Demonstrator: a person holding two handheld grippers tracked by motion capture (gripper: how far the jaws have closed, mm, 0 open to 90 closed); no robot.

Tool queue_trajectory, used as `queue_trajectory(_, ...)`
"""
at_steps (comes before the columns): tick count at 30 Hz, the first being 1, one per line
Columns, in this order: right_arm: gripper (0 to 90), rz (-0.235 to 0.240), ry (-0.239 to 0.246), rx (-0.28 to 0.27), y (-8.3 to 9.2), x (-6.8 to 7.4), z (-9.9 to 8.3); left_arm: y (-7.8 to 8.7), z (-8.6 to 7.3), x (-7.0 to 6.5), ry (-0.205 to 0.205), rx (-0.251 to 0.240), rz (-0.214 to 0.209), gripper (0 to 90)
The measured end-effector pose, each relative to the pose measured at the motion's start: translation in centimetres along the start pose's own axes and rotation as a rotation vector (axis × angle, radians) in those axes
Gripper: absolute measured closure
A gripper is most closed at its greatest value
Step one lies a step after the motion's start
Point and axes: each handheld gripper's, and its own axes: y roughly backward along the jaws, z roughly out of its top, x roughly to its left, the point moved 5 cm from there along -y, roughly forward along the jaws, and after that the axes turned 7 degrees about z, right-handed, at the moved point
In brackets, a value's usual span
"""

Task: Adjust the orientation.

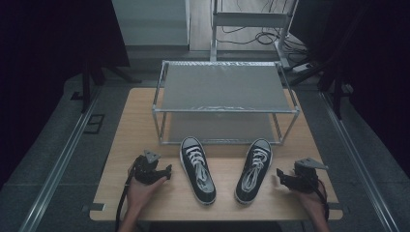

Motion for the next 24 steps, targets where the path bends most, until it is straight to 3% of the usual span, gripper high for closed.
queue_trajectory(3,34.1,0.043,-0.004,-0.038,1.1,0.2,0.4,0.8,0.3,0.0,0.032,-0.022,-0.060,22.9)
queue_trajectory(6,40.0,0.086,0.022,-0.042,1.8,0.8,0.7,1.1,0.6,-0.1,0.030,-0.037,-0.052,24.7)
queue_trajectory(11,50.1,0.154,0.051,-0.081,3.5,2.7,2.0,1.8,0.9,-0.7,0.009,-0.052,-0.081,24.0)
queue_trajectory(19,78.7,0.311,0.092,-0.123,5.8,6.7,3.6,2.7,1.4,-1.0,0.015,-0.065,-0.119,23.3)
queue_trajectory(21,83.3,0.342,0.118,-0.125,5.9,8.0,3.7,2.8,1.4,-1.1,0.026,-0.058,-0.138,23.0)
queue_trajectory(24,86.4,0.387,0.147,-0.130,6.0,9.7,3.7,2.9,1.3,-1.1,0.019,-0.055,-0.130,23.6)
